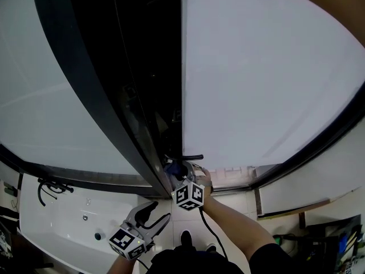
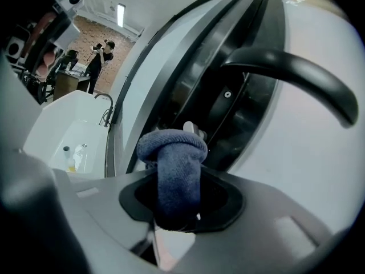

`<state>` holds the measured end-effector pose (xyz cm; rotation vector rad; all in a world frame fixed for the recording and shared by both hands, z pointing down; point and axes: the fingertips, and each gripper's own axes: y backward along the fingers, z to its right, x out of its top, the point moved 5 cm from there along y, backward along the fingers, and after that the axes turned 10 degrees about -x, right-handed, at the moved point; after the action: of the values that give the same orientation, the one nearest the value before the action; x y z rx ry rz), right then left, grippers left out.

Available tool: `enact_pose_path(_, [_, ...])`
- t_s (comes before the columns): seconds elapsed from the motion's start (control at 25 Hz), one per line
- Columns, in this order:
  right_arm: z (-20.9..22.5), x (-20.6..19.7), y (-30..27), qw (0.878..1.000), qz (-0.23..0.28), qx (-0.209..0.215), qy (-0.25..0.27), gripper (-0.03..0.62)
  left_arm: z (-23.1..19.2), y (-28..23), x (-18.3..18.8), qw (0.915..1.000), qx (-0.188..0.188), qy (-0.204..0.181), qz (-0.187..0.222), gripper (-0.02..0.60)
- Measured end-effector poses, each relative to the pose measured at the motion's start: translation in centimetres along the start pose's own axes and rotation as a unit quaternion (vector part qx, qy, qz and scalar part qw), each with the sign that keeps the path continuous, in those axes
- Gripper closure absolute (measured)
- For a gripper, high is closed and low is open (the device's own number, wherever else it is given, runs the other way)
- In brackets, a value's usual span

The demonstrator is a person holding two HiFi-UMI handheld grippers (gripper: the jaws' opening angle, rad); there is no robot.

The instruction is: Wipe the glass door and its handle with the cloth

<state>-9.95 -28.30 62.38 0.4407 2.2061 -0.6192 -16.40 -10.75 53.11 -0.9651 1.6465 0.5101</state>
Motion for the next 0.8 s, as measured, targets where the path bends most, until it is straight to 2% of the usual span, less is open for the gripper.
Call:
enact_pose_path(0.16, [-0.1, 0.3, 0.3, 1.0, 0.0, 0.003, 0.007, 0.461, 0.3, -0.3, -0.1, 1.0, -0.004, 0.002, -0.002, 0.362])
enact_pose_path(0.4, [-0.7, 0.7, 0.4, 0.997, 0.016, -0.003, 0.073, 0.461, 0.3, -0.2, -0.1, 1.0, 0.0, 0.0, -0.004, 0.362])
enact_pose_path(0.56, [-2.2, 0.7, -0.1, 0.986, 0.023, 0.028, 0.162, 0.461, 0.4, -0.4, -0.2, 1.0, -0.002, 0.0, -0.007, 0.362])
enact_pose_path(0.8, [-3.8, -1.8, -1.5, 0.98, -0.013, 0.061, 0.187, 0.461, 0.5, -0.2, -0.3, 1.0, 0.0, 0.0, -0.003, 0.362])
